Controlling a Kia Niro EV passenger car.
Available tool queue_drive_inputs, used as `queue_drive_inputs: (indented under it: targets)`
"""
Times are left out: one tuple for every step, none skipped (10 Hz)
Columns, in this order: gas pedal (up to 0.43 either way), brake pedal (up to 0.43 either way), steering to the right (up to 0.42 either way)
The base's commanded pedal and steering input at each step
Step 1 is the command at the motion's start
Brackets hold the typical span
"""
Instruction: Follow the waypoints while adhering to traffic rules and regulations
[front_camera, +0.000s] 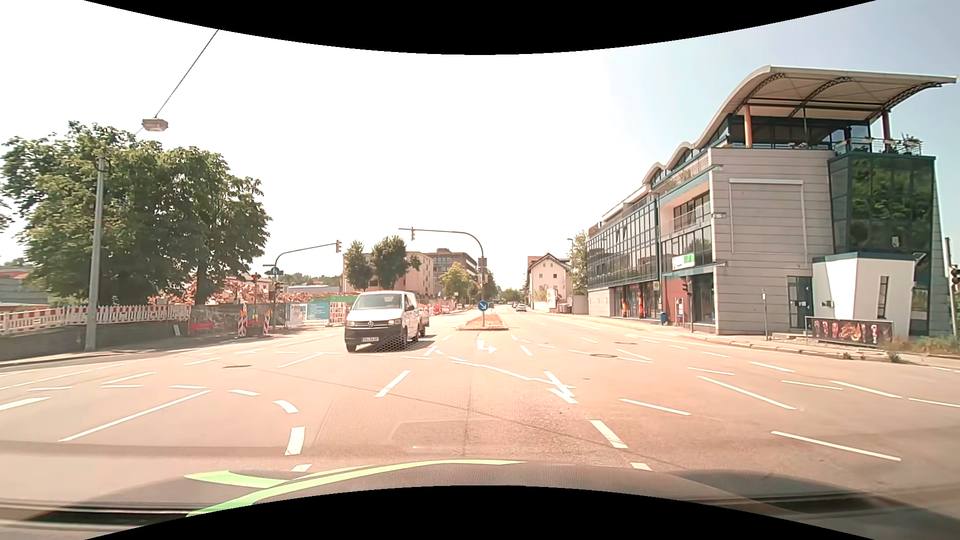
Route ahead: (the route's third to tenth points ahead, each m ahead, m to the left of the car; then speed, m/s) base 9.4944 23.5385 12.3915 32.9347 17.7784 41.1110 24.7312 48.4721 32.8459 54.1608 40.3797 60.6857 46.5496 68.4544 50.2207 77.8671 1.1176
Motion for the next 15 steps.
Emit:
queue_drive_inputs:
  targets:
    - [0.0, 0.0, 0.005]
    - [0.0, 0.0, 0.005]
    - [0.0, 0.0, 0.005]
    - [0.0, 0.0, 0.005]
    - [0.0, 0.0, 0.005]
    - [0.0, 0.0, 0.004]
    - [0.0, 0.0, 0.002]
    - [0.0, 0.0, 0.0]
    - [0.0, 0.0, -0.002]
    - [0.0, 0.0, -0.003]
    - [0.0, 0.104, -0.004]
    - [0.0, 0.152, -0.006]
    - [0.0, 0.171, -0.009]
    - [0.0, 0.189, -0.016]
    - [0.0, 0.201, -0.024]
